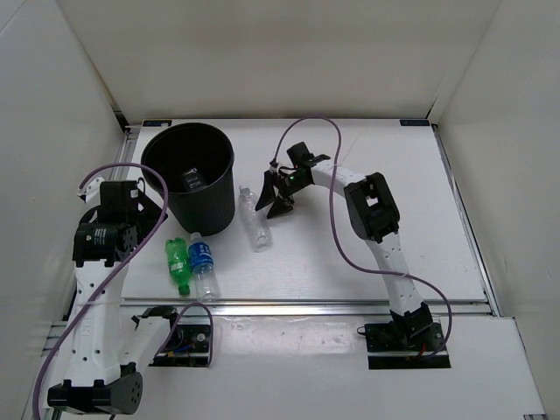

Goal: Put the plastic bottles in the bin

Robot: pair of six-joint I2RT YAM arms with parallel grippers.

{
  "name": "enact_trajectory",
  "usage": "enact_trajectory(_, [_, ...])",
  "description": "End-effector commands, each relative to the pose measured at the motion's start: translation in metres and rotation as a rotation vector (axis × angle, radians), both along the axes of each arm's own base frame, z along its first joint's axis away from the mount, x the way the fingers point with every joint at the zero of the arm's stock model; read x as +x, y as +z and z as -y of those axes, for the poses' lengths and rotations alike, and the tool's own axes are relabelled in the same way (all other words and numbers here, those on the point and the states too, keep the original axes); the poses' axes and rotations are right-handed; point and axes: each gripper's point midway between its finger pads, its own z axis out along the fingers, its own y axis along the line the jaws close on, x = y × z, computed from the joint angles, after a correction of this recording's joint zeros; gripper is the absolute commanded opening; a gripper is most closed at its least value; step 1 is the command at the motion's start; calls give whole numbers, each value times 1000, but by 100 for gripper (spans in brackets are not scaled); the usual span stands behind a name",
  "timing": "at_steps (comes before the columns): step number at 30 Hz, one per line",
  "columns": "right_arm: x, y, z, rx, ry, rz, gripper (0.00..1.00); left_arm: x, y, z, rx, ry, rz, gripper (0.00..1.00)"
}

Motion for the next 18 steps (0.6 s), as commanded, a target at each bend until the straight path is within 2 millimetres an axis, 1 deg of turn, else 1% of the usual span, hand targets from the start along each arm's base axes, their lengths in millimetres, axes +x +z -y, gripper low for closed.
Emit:
enact_trajectory(1, [-6,10,-10,38,36,-19,69,-2,-3,0,-1,1,-14,100])
enact_trajectory(3, [-10,10,-9,48,45,-36,69,-4,-5,0,-1,1,-23,100])
enact_trajectory(4, [-15,12,-13,53,55,-49,69,-5,-8,0,-1,1,-32,100])
enact_trajectory(5, [-14,7,-14,49,50,-59,69,-5,-8,1,-7,9,-28,100])
enact_trajectory(7, [-18,14,-20,74,66,-66,69,-5,-11,1,-7,9,-37,100])
enact_trajectory(8, [-22,13,-24,83,82,-74,69,-3,-10,1,-7,9,-28,100])
enact_trajectory(10, [-20,20,-28,112,91,-85,69,-3,-10,1,-7,9,-28,100])
enact_trajectory(11, [-20,18,-29,115,91,-103,69,-3,-10,1,-7,9,-28,100])
enact_trajectory(13, [-25,17,-38,124,111,-109,73,-3,-10,2,-14,3,-28,100])
enact_trajectory(14, [-23,20,-40,135,113,-117,75,-6,-14,2,-14,3,-48,100])
enact_trajectory(15, [-26,21,-46,141,126,-107,75,-6,-14,2,-14,3,-48,100])
enact_trajectory(16, [-28,29,-55,159,142,-101,75,-6,-14,2,-14,3,-48,100])
enact_trajectory(17, [-26,28,-56,161,142,-98,71,-6,-14,2,-14,3,-48,100])
enact_trajectory(18, [-32,27,-59,155,152,-107,66,-7,-13,2,-14,3,-39,100])
